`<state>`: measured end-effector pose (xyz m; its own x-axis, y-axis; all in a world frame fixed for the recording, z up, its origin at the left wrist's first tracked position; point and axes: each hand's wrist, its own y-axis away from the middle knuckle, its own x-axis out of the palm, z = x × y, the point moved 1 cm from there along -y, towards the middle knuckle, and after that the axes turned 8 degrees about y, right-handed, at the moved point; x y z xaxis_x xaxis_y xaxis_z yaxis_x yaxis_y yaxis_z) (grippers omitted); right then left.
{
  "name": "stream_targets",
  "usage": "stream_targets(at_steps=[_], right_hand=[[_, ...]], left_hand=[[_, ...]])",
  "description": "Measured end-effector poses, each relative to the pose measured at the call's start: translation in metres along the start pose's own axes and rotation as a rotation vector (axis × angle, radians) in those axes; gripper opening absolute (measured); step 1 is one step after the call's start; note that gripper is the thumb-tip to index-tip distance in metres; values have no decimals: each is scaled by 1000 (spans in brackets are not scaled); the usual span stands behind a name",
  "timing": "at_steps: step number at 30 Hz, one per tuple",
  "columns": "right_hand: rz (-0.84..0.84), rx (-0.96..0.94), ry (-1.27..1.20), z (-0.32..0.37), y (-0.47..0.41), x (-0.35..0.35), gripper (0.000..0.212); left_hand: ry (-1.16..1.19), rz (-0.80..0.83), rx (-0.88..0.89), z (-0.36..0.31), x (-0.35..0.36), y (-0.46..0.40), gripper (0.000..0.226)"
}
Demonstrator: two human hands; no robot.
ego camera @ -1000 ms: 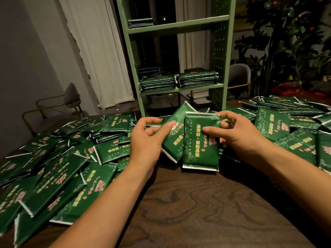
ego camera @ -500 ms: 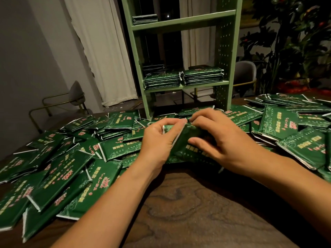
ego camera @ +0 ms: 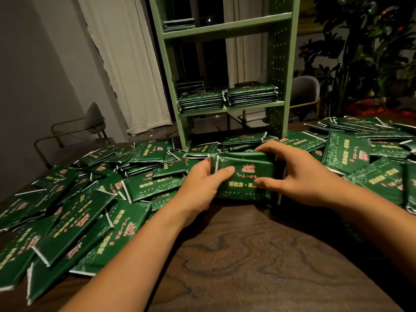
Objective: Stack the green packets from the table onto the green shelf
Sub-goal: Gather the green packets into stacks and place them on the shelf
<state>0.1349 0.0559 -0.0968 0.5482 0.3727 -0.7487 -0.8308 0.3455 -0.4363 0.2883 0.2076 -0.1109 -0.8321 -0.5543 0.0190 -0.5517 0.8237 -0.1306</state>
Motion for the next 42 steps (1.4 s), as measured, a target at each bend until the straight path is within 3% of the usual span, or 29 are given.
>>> stream_targets(at_steps=[3, 7, 12, 16, 19, 24, 30, 35, 42], right_hand=[[-25, -16, -8, 3, 1, 2, 52], [98, -49, 28, 4, 1, 10, 62], [113, -17, 83, -1, 1, 11, 40], [-33, 94, -131, 9, -4, 7, 45], [-164, 261, -329, 21, -11, 4, 55], [19, 463, -544, 56, -22, 17, 43], [303, 454, -353, 102, -12, 46, 26], [347, 408, -178, 127, -12, 70, 40], [358, 346, 261, 169, -12, 103, 67]], left_hand=[[-87, -40, 41, -1, -2, 0, 27], [-220, 9, 47, 5, -4, -1, 41], [-346, 146, 105, 10, 1, -1, 28], [-357, 77, 135, -1, 2, 0, 17], [-277, 37, 147, -18, 2, 3, 22], [-276, -139, 192, -35, -13, 26, 19], [-336, -359, 203, -42, -57, 61, 20], [-360, -502, 192, -46, -83, 91, 26], [-338, -658, 189, -47, -112, 119, 30]])
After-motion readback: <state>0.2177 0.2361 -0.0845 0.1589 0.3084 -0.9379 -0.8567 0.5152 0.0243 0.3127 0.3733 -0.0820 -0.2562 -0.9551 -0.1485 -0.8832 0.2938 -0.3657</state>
